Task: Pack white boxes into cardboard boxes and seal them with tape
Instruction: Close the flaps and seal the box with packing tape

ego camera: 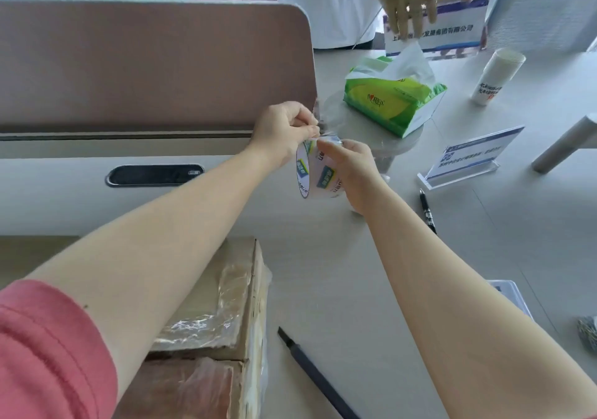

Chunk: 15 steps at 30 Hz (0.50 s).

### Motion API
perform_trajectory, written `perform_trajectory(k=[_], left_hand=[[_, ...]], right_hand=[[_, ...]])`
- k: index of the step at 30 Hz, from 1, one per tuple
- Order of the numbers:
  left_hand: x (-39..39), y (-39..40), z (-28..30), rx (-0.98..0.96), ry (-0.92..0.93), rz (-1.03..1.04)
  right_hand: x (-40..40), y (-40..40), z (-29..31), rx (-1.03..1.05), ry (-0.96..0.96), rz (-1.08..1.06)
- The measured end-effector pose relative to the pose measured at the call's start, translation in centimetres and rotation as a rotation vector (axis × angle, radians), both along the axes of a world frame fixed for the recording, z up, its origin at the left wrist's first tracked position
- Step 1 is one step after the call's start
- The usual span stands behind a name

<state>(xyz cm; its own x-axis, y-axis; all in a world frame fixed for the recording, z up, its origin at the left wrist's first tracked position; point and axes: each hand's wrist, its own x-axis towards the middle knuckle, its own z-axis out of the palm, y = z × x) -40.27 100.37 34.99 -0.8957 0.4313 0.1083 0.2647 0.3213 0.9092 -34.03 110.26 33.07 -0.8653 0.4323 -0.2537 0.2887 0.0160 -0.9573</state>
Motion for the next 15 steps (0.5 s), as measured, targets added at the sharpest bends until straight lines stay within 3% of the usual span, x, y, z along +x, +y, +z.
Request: perform_trajectory(k=[8, 15], left_hand=[[2.7, -8.3, 2.4, 0.225, -0.125, 0.236], [4.7, -16.5, 4.4, 0.318, -0.163, 0.306]], right_hand=[[0.3, -7.0, 3.8, 0.195, 0.053, 0.168], [0.2, -14.0, 6.2, 0.458, 0.158, 0.337]])
